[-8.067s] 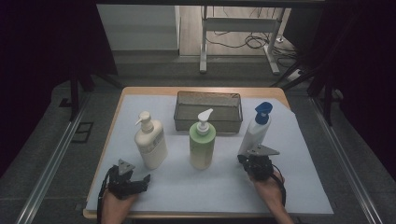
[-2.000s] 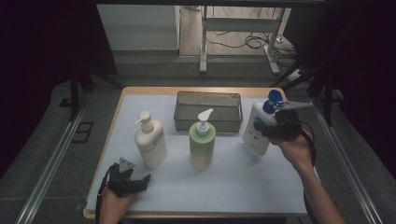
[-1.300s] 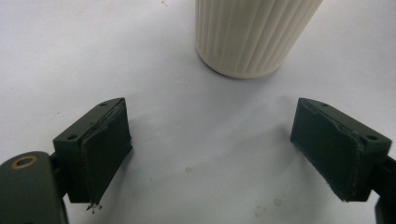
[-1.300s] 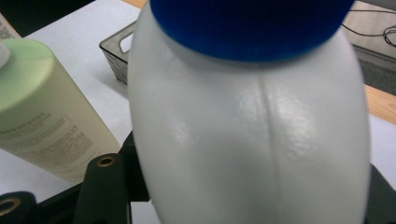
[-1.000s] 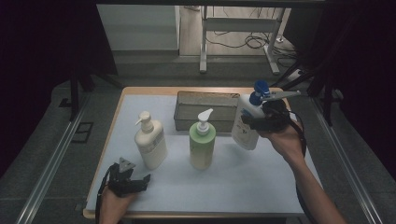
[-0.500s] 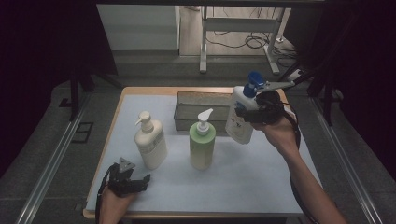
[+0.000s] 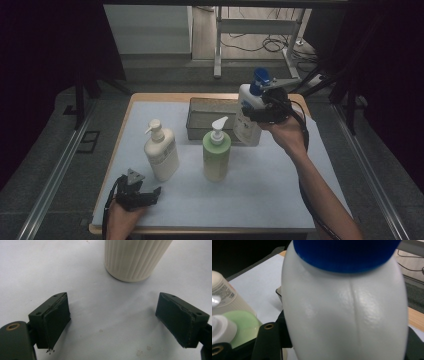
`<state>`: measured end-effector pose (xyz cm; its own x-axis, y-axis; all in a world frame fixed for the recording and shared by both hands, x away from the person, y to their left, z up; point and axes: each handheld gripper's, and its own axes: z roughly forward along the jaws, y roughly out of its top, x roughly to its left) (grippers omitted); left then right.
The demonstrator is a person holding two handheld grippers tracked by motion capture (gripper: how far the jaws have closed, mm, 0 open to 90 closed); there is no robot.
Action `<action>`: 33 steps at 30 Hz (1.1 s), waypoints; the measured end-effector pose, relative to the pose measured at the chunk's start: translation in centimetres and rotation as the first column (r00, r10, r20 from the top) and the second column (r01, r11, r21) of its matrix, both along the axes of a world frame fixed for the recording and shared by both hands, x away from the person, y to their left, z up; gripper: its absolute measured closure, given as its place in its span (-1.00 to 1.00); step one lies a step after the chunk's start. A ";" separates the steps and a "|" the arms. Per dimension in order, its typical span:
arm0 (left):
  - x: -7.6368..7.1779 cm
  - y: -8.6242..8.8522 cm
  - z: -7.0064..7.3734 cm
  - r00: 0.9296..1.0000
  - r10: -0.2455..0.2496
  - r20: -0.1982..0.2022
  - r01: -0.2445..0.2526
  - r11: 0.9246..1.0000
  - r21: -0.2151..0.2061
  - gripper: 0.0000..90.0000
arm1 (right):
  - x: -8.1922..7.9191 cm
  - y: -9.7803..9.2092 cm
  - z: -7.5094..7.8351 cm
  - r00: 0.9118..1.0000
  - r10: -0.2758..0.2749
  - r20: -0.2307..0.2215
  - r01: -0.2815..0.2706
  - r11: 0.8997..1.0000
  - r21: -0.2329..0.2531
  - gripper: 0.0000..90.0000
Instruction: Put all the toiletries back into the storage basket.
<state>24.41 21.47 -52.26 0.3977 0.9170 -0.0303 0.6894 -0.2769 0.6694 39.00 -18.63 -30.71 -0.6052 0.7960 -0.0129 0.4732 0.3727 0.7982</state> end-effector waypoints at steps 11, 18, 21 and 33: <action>0.0 0.0 0.0 1.000 0.002 0.001 -0.002 1.000 -0.002 -0.74 | 1.9 1.6 0.1 1.000 -0.022 0.013 0.022 1.000 -0.001 -0.11; 0.0 0.0 0.0 1.000 0.002 0.001 -0.002 1.000 -0.002 -0.74 | 3.2 2.7 0.2 0.999 -0.038 0.021 0.038 0.999 -0.005 -0.11; 0.0 0.0 0.0 1.000 0.002 0.001 -0.002 1.000 -0.002 -0.74 | 3.7 3.2 0.3 0.999 -0.044 0.027 0.044 0.999 -0.002 -0.11; 0.0 0.0 0.0 1.000 0.003 0.003 -0.003 1.000 -0.003 -0.74 | 5.9 4.9 -0.4 0.998 -0.061 0.032 0.061 0.998 0.010 -0.11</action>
<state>24.42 21.47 -52.29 0.3953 0.9180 -0.0318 0.6879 -0.2729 0.6725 44.93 -13.70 -31.10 -0.5551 0.8314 -0.0245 0.4687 0.3370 0.8165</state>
